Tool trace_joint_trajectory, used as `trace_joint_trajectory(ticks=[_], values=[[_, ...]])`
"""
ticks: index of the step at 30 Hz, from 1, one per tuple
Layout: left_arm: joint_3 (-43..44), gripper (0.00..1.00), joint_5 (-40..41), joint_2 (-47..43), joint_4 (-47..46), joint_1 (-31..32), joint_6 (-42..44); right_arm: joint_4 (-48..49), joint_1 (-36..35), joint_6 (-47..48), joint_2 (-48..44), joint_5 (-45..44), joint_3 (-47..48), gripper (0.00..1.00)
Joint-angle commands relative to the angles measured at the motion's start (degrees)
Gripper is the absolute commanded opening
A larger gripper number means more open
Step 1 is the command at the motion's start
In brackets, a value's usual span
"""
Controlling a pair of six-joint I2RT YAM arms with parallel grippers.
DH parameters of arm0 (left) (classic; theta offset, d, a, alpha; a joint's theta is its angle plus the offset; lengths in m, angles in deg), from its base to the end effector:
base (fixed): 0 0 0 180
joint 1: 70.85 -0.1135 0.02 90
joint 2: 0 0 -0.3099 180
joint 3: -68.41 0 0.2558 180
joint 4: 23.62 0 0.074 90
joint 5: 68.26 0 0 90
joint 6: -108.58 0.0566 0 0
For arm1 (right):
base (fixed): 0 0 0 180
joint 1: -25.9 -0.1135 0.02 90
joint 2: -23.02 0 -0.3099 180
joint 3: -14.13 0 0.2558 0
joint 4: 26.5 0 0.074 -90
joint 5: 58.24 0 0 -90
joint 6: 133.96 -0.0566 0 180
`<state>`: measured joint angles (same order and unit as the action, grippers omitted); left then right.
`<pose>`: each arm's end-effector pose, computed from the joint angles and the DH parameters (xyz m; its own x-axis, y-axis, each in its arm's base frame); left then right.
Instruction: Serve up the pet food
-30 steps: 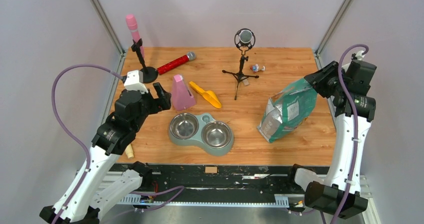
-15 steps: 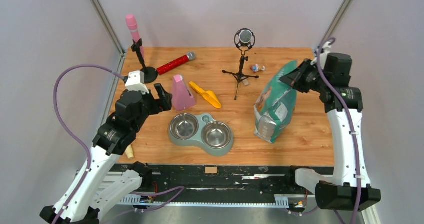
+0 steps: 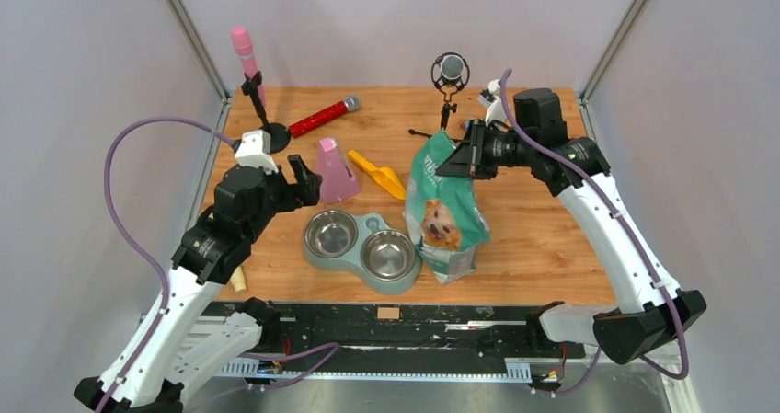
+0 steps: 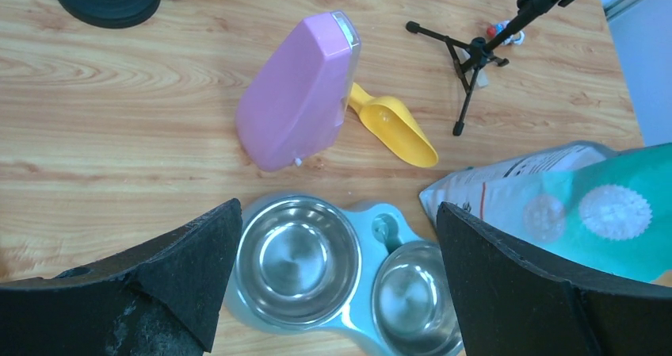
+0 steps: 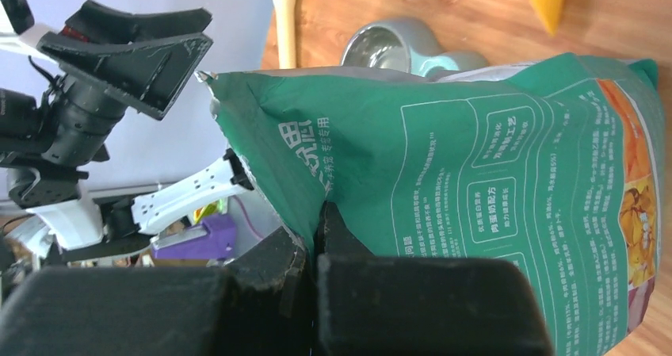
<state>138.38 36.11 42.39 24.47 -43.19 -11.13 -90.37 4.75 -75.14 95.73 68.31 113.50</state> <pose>0.1292 -0.0519 0.3957 -0.3904 -0.3374 -0.8566 0.0580 0.9196 -0.3887 0.2225 0.1222 0.4519 -0.8616 0.1126 -0.4949 -0.3344 0.6076 0.7204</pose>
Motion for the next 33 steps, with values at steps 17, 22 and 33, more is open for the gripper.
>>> trace_joint_trajectory(ticks=[17, 22, 33], values=[[2.75, 1.00, -41.02, 10.95, -19.89, 0.20, -2.73, 11.10, -2.85, 0.50, -8.09, -14.26, 1.36, 0.72], [3.03, 1.00, -48.37, 16.66, -28.38, 1.92, -5.33, 5.58, -2.82, 3.71, -12.10, -25.91, 0.85, 0.74], [7.01, 1.00, -47.33, 22.84, -30.46, 8.23, -3.23, -0.89, -2.85, 8.52, -11.56, -16.81, 1.04, 0.57]])
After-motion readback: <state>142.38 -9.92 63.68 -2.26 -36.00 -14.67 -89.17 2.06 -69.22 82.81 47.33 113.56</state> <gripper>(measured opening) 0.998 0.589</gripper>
